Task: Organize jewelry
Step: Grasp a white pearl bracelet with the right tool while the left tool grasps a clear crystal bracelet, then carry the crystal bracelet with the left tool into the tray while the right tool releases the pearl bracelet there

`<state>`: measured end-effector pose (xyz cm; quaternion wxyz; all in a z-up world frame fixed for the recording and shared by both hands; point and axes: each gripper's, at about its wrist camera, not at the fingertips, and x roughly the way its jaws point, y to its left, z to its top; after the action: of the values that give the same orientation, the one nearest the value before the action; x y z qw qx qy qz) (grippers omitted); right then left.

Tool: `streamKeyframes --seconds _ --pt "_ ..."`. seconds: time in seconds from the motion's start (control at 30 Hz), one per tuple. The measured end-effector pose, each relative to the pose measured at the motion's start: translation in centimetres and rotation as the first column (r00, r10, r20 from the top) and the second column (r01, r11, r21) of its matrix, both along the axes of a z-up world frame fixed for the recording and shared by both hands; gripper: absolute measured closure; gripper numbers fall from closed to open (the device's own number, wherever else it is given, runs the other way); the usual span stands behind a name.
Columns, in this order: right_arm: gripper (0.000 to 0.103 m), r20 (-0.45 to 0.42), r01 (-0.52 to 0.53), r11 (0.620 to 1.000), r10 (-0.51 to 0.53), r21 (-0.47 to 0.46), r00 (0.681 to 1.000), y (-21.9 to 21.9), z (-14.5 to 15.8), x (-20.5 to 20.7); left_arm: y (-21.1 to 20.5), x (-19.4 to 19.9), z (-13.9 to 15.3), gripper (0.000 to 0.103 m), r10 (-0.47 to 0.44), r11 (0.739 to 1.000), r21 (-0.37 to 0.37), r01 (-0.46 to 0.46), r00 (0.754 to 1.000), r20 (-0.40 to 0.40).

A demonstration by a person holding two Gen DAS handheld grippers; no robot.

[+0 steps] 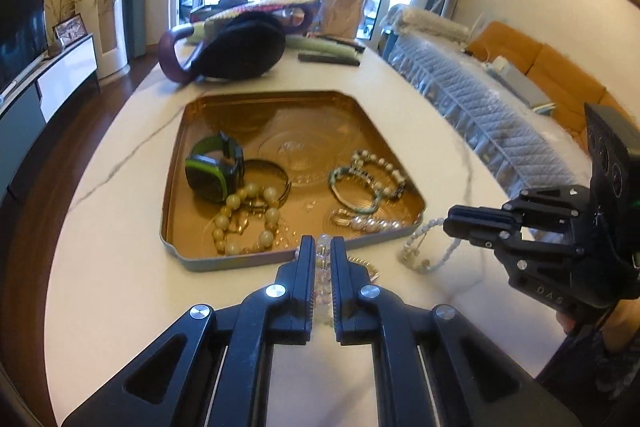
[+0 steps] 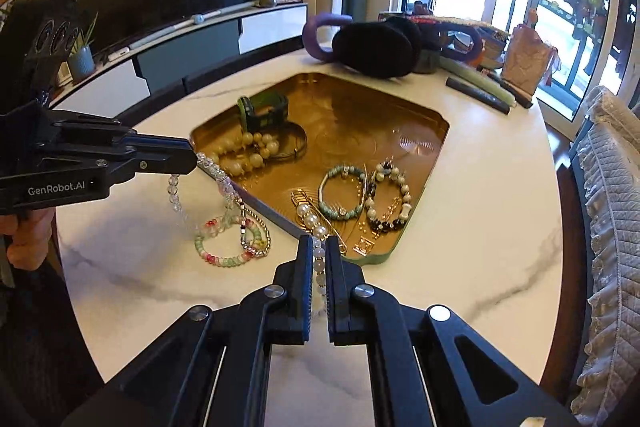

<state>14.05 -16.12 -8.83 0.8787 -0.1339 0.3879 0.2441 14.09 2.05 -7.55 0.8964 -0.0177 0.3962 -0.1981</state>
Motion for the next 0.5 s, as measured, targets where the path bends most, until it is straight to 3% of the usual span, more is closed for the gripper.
streamKeyframes --seconds 0.27,0.5 --pt "0.098 0.062 -0.01 0.999 0.007 0.041 0.998 0.5 2.5 -0.7 0.0 -0.7 2.3 0.095 -0.005 0.999 -0.032 0.006 0.998 0.056" --pt "0.098 0.092 -0.014 0.997 0.008 0.07 0.996 1.2 4.0 -1.0 -0.5 -1.6 3.9 0.095 -0.025 1.0 -0.007 0.026 0.994 0.109"
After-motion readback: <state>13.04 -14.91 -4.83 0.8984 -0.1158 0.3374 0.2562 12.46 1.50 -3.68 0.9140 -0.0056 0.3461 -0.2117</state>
